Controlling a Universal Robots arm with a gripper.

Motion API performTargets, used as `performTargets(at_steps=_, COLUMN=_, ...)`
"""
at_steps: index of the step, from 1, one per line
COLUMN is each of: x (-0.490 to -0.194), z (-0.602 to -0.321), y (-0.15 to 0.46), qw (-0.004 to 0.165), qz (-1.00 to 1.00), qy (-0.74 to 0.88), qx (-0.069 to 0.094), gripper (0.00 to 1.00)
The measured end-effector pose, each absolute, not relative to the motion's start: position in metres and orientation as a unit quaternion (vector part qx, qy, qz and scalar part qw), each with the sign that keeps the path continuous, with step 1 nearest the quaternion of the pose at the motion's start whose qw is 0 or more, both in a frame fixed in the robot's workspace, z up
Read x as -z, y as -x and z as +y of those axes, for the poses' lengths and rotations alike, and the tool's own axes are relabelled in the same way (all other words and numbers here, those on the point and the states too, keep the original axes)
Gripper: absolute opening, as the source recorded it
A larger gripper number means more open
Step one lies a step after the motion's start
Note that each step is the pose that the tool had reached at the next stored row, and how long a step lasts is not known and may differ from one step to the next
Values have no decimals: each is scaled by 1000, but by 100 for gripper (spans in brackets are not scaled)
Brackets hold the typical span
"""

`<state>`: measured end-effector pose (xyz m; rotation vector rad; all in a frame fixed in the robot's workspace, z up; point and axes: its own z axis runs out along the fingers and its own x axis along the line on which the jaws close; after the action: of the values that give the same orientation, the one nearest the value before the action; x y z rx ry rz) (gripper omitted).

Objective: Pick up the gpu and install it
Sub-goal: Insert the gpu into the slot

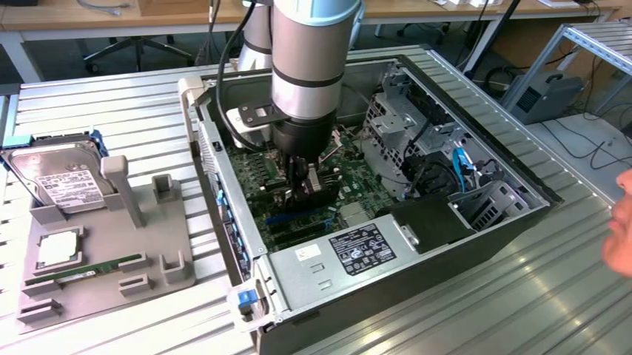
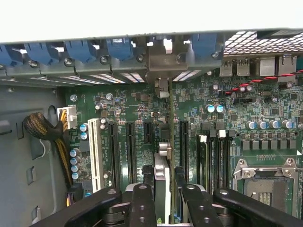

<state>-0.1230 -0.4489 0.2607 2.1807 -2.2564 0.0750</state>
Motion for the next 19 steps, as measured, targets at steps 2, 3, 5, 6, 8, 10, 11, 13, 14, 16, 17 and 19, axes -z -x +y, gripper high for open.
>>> performTargets(at_steps=2, x=-261, z=-449, y=123, qw=1, qz=-719, qy=-695, qx=-24, gripper=27)
performTargets(at_steps=3, x=-262, z=-449, y=123, qw=1, qz=-719, qy=-695, qx=-24, gripper=27)
performTargets(at_steps=5, x=-263, z=-449, y=123, qw=1, qz=-719, qy=-695, qx=-24, gripper=27)
performTargets(at_steps=6, x=-263, z=-449, y=123, qw=1, qz=-718, qy=-695, qx=-24, gripper=27)
performTargets(at_steps=8, x=-263, z=-449, y=123, qw=1, qz=-717, qy=-696, qx=-24, gripper=27)
performTargets(at_steps=10, x=-263, z=-449, y=123, qw=1, qz=-713, qy=-701, qx=-24, gripper=27)
performTargets(at_steps=11, x=-263, z=-449, y=123, qw=1, qz=-711, qy=-702, qx=-24, gripper=27)
performTargets(at_steps=13, x=-263, z=-449, y=123, qw=1, qz=-710, qy=-704, qx=-24, gripper=27)
performTargets(at_steps=14, x=-263, z=-449, y=123, qw=1, qz=-710, qy=-704, qx=-24, gripper=27)
performTargets(at_steps=16, x=-263, z=-449, y=123, qw=1, qz=-709, qy=-704, qx=-24, gripper=27)
performTargets(at_steps=17, x=-263, z=-449, y=123, qw=1, qz=-709, qy=-704, qx=-24, gripper=27)
performTargets(at_steps=19, x=-263, z=-448, y=123, qw=1, qz=-709, qy=-704, qx=-24, gripper=27)
